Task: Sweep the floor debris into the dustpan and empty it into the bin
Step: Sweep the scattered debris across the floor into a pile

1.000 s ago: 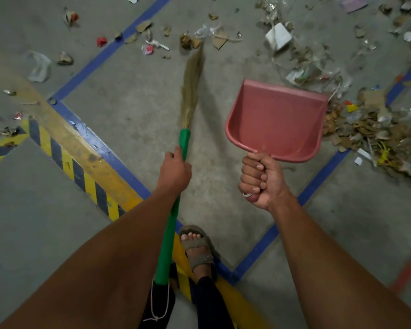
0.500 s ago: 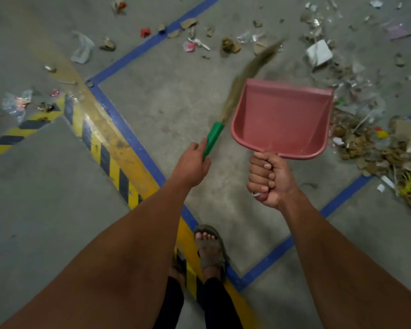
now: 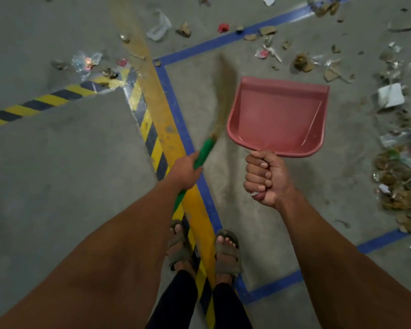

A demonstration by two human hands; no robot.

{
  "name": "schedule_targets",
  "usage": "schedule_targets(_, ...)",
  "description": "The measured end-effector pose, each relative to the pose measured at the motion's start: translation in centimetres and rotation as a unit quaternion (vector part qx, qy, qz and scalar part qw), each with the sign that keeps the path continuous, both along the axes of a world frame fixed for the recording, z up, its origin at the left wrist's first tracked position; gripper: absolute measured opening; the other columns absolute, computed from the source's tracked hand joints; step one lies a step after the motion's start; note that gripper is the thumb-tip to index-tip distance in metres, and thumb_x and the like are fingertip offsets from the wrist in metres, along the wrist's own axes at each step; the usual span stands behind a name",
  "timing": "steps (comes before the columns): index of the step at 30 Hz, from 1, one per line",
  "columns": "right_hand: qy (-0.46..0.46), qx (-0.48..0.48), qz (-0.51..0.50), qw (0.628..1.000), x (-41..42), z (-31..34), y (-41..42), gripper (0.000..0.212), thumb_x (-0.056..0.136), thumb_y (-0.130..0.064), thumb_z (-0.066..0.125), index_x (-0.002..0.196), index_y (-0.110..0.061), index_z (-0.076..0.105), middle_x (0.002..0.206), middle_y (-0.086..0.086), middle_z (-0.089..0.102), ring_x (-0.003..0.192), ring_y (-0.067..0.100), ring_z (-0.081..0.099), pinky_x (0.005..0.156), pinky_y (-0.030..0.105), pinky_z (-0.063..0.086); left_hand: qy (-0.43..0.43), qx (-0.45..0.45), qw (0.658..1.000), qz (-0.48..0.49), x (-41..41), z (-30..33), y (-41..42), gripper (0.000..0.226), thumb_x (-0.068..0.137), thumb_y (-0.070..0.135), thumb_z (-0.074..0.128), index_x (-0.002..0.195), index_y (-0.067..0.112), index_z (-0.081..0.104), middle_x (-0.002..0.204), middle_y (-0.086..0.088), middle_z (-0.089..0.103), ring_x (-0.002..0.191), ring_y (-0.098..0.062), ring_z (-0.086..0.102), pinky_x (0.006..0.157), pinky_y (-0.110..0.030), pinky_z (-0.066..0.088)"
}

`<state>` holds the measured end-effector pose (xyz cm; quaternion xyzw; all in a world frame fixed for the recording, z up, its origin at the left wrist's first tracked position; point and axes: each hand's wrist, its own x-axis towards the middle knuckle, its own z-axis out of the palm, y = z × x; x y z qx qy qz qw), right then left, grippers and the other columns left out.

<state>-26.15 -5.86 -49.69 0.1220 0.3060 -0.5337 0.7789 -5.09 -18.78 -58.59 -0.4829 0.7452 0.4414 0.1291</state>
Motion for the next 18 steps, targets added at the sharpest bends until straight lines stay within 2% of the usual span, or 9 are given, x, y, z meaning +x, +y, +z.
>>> schedule_targets(3, -0.002, 0.003, 0.026, 1.0, 2.8, 0.1, -2.8, 0.043, 0.099, -0.022, 0.039, 0.056, -0.024, 0.035, 0.041, -0.01, 0.015, 0.03, 0.007, 0.011, 0.033, 0.018, 0.016, 0.067, -0.015, 0.998, 0.011, 2.6, 0.2, -0.8, 0.064, 0.102, 0.022, 0.06, 0.16, 0.013, 0.035, 0.145, -0.021, 0.055, 0.127, -0.04, 0.056, 0.103, -0.045, 0.048)
schedule_targets(6, -0.008, -0.004, 0.053, 0.999, 5.6, 0.4, -6.0, 0.044, 0.099, -0.022, 0.039, 0.055, -0.023, 0.038, 0.041, -0.01, 0.016, 0.03, 0.007, 0.012, 0.033, 0.018, 0.017, 0.08, -0.064, 0.991, 0.09, 6.1, -0.1, -1.5, 0.065, 0.101, 0.023, 0.058, 0.16, 0.01, 0.033, 0.145, -0.023, 0.051, 0.132, -0.042, 0.049, 0.109, -0.049, 0.042)
schedule_targets(9, -0.014, -0.013, 0.078, 0.997, 7.9, 0.7, -9.4, 0.044, 0.098, -0.022, 0.038, 0.054, -0.023, 0.039, 0.04, -0.01, 0.017, 0.03, 0.007, 0.013, 0.033, 0.019, 0.018, 0.038, -0.132, 0.968, 0.211, 9.6, 0.4, -2.7, 0.064, 0.104, 0.023, 0.054, 0.16, 0.006, 0.029, 0.136, -0.026, 0.05, 0.123, -0.044, 0.051, 0.103, -0.049, 0.042)
schedule_targets(12, -0.021, -0.016, 0.098, 0.995, 9.8, 0.6, -12.2, 0.045, 0.1, -0.022, 0.037, 0.055, -0.022, 0.038, 0.039, -0.009, 0.021, 0.03, 0.007, 0.015, 0.033, 0.019, 0.02, -0.016, -0.155, 0.93, 0.332, 12.6, 1.1, -4.6, 0.064, 0.106, 0.024, 0.047, 0.162, 0.006, 0.022, 0.133, -0.025, 0.047, 0.116, -0.044, 0.052, 0.098, -0.049, 0.043)
schedule_targets(16, -0.013, -0.017, 0.12, 0.992, 11.9, -0.1, -14.8, 0.044, 0.1, -0.022, 0.041, 0.056, -0.023, 0.037, 0.037, -0.009, 0.028, 0.03, 0.007, 0.015, 0.032, 0.019, 0.02, -0.082, -0.111, 0.891, 0.432, 15.8, 0.1, -8.6, 0.062, 0.107, 0.023, 0.044, 0.161, 0.006, 0.02, 0.136, -0.024, 0.047, 0.118, -0.042, 0.054, 0.099, -0.047, 0.044)
schedule_targets(18, -0.012, -0.013, 0.127, 0.992, 12.5, -0.4, -15.5, 0.044, 0.1, -0.021, 0.042, 0.057, -0.023, 0.037, 0.037, -0.009, 0.028, 0.029, 0.006, 0.017, 0.032, 0.019, 0.021, -0.106, -0.084, 0.897, 0.42, 16.9, -1.0, -10.7, 0.056, 0.105, 0.025, 0.047, 0.155, 0.003, 0.033, 0.131, -0.026, 0.053, 0.119, -0.042, 0.056, 0.1, -0.048, 0.047)
